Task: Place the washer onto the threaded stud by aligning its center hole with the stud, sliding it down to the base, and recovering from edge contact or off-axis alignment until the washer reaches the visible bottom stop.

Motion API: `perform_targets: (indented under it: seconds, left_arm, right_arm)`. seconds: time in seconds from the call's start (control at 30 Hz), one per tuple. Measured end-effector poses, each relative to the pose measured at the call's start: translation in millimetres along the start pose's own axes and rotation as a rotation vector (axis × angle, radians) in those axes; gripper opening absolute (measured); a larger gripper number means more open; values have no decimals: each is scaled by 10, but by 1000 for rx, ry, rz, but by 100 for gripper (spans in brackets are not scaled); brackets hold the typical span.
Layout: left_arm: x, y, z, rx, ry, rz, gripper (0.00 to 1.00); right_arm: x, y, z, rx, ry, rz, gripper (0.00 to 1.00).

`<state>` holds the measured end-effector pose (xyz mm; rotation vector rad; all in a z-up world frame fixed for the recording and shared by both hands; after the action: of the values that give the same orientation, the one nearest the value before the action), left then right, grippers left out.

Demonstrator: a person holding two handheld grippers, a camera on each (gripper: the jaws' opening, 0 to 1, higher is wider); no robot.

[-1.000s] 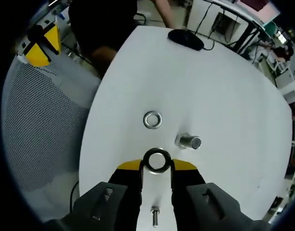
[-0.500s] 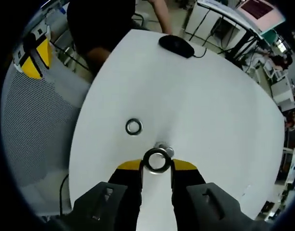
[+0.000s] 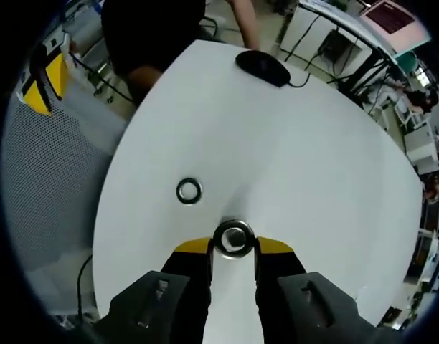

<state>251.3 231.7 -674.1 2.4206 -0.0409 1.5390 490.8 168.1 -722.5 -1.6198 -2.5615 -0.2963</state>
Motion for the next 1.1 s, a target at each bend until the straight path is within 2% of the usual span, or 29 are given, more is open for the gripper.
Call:
perform_targets:
  seconds: [1.1]
  left_arm:
    - [4,-13,7,4,1,-21,4]
  right_arm:
    - [-58,33,572,103,-60,-43,22]
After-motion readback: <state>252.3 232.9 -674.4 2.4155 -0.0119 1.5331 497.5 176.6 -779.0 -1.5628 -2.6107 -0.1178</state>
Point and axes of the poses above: the point that each gripper's makers call its tool centre point, and the gripper's own axes: z roughly forward along the fingers, y roughly to its right, x roughly out of its top, the point moved 8 cm from there along -z, roughly backward along the fingers, and after that the axes turned 2 degrees about -z, right-handed, at the moved point
